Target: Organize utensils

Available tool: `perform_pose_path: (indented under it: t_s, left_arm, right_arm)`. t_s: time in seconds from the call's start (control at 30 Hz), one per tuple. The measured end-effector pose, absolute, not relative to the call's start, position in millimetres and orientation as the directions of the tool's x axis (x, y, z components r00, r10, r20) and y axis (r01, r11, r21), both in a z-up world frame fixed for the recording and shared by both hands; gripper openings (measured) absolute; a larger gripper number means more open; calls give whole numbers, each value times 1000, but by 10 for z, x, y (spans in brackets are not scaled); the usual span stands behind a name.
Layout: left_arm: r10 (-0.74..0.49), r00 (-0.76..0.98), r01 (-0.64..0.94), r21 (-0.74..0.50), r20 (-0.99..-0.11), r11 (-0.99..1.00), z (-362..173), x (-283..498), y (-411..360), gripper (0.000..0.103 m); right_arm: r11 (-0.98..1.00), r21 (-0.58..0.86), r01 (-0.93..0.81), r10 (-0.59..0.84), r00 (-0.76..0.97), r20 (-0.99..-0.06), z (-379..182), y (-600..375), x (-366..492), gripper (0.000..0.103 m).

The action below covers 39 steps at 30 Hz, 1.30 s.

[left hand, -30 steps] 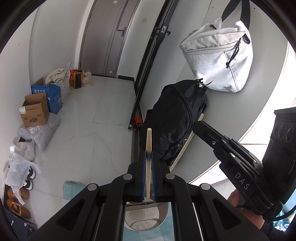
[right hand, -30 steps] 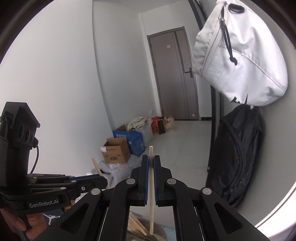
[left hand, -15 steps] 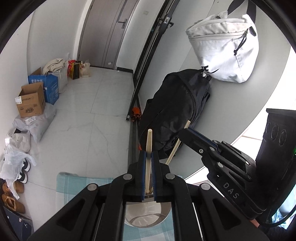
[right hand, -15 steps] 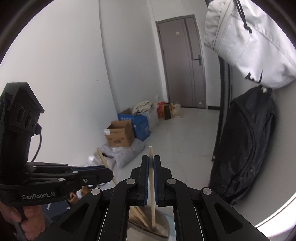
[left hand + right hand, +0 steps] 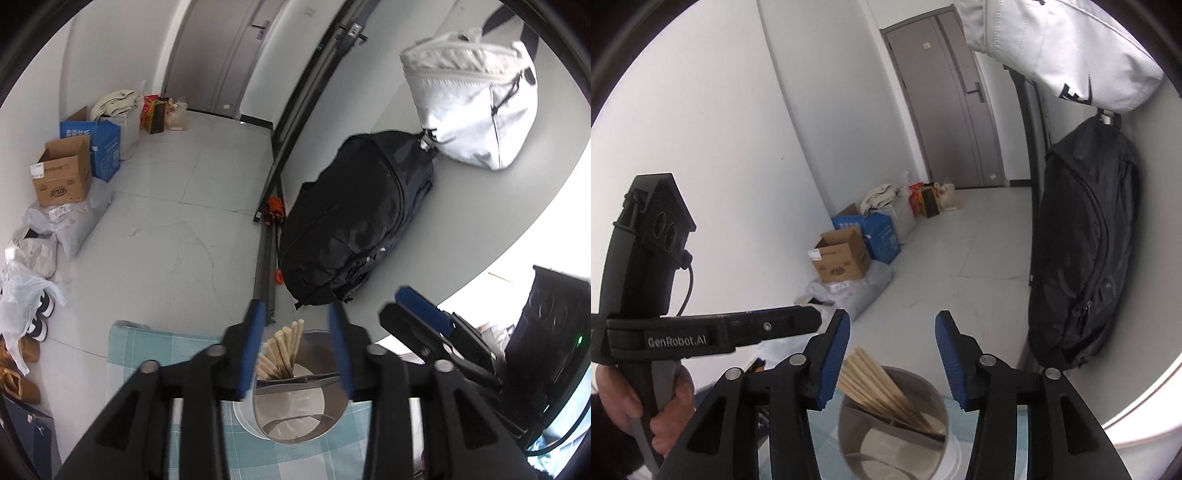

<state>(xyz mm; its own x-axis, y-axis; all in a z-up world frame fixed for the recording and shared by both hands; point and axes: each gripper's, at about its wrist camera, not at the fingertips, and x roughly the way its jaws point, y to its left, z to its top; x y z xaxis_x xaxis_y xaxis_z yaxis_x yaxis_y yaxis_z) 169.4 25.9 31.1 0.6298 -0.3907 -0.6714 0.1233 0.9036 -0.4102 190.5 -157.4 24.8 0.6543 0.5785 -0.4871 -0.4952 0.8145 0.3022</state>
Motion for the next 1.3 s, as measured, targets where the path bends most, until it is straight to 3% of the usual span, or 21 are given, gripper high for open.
perform_pose_path:
  t_s: [0.23,0.33,0.73,0.87,1.2,1.3]
  left_arm:
    - [-310,674,98,-335,-671,937,403,1596,275,37]
    - [-295,680,82,-330,-671,940,433,1547,300,49]
    - [-247,739,79,-284,-627,956,680,1235,262,51]
    - [-224,766,73,-265,-602,962,757,1096,250,66]
    - [-178,816,68,-214,-551,975,816,780,195,68]
    - [-170,831,72,-201,-529,977,812,664,175,79]
  right_arm:
    - [832,315,-457,555,686,-470,305,-1719,1780,54]
    - [835,314,-452,550,695,-463,352,-1759,1717,57]
    - [843,314,-437,535,743,-402,612,-1903,1364,73]
    - [845,303,-441,532,757,-379,668,-1943,1200,78]
    - [851,301,-431,514,800,-308,699,-2102,785,92]
    - [848,306,-434,515,810,-279,676,-2153,658,96]
